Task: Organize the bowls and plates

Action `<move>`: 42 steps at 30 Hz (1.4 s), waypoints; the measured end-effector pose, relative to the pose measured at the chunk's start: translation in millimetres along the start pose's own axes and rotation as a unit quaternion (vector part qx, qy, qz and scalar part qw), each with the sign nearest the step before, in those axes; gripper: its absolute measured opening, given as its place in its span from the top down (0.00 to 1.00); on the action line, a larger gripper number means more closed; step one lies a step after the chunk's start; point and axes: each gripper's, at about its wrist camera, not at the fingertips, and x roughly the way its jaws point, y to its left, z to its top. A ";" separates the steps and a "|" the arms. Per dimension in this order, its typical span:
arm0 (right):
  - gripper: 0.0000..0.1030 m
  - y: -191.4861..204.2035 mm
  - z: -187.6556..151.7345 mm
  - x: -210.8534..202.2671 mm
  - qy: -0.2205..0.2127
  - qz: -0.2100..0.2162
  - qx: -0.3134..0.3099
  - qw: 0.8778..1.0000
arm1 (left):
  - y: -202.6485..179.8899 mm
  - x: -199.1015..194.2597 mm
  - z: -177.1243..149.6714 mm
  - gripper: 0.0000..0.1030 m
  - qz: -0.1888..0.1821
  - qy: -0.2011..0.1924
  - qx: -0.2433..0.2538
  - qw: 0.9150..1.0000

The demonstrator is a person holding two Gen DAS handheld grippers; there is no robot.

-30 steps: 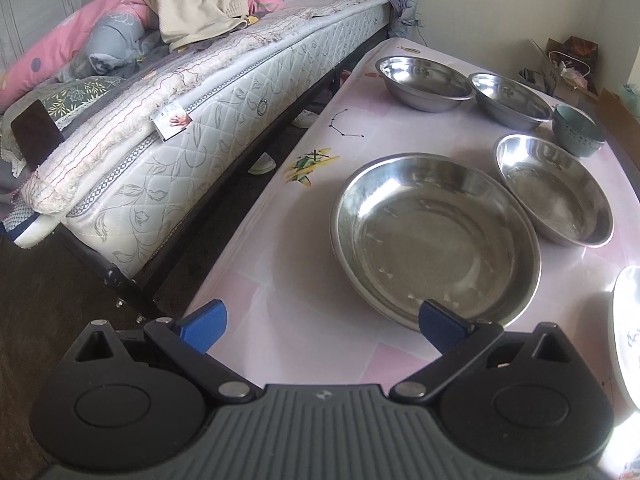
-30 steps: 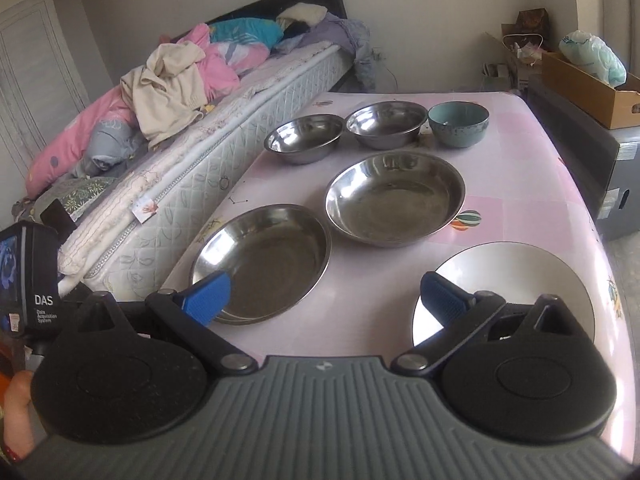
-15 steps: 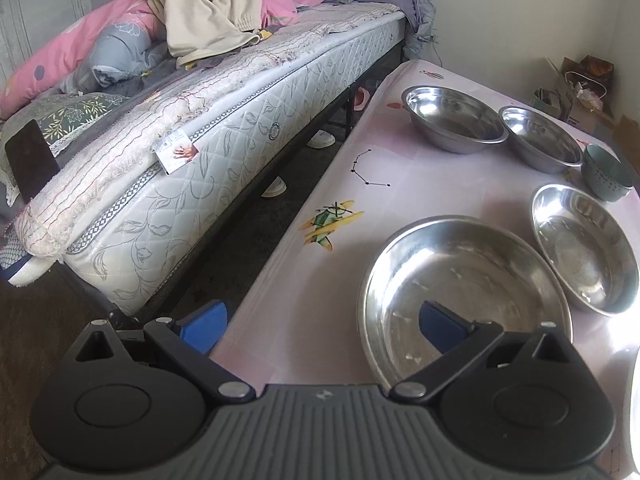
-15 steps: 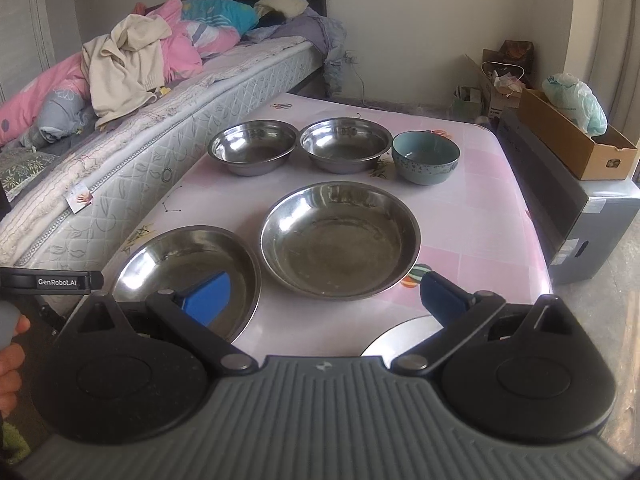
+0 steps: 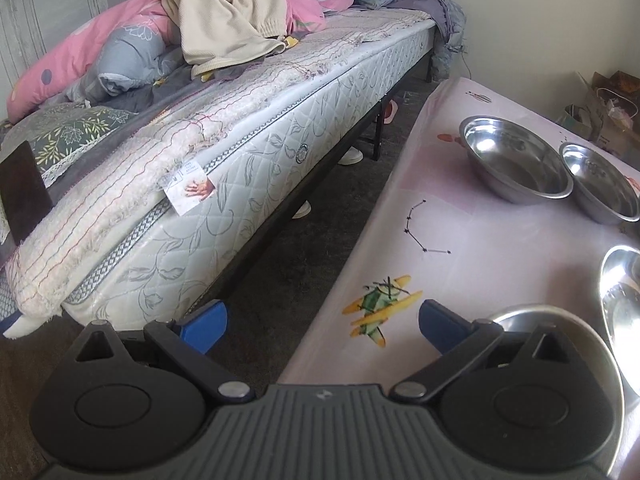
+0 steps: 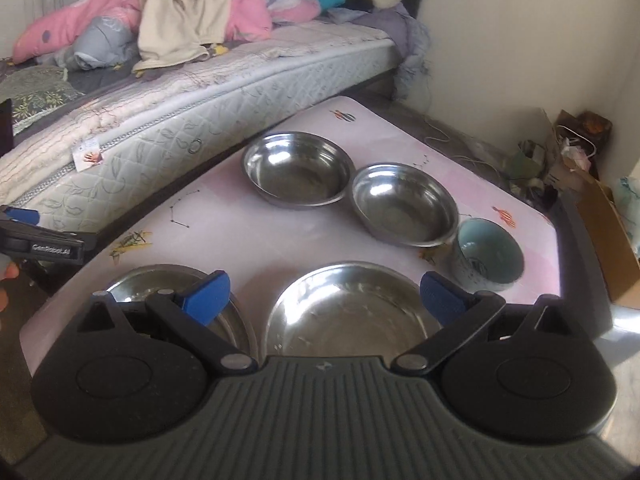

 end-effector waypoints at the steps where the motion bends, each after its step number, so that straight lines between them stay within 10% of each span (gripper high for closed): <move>1: 0.01 -0.3 4.3 5.4 -0.007 0.020 0.009 1.000 | 0.3 2.9 4.9 0.00 -0.005 -0.004 0.002 1.000; 10: 0.04 -28.4 32.6 79.0 -0.041 0.077 0.131 0.988 | -12.2 36.7 57.8 0.01 -0.094 -0.054 0.013 0.994; 19: 0.34 -41.0 39.5 166.1 -0.031 0.048 0.207 0.977 | -64.3 96.1 117.2 0.13 -0.163 -0.038 0.023 0.986; 38: 0.58 -58.7 42.0 252.3 0.013 0.082 0.290 0.953 | -136.9 161.3 140.0 0.85 -0.115 0.053 0.046 0.991; 42: 0.62 -55.1 42.9 255.6 0.020 0.092 0.282 0.955 | -139.1 154.7 137.6 0.87 -0.112 0.056 0.047 0.991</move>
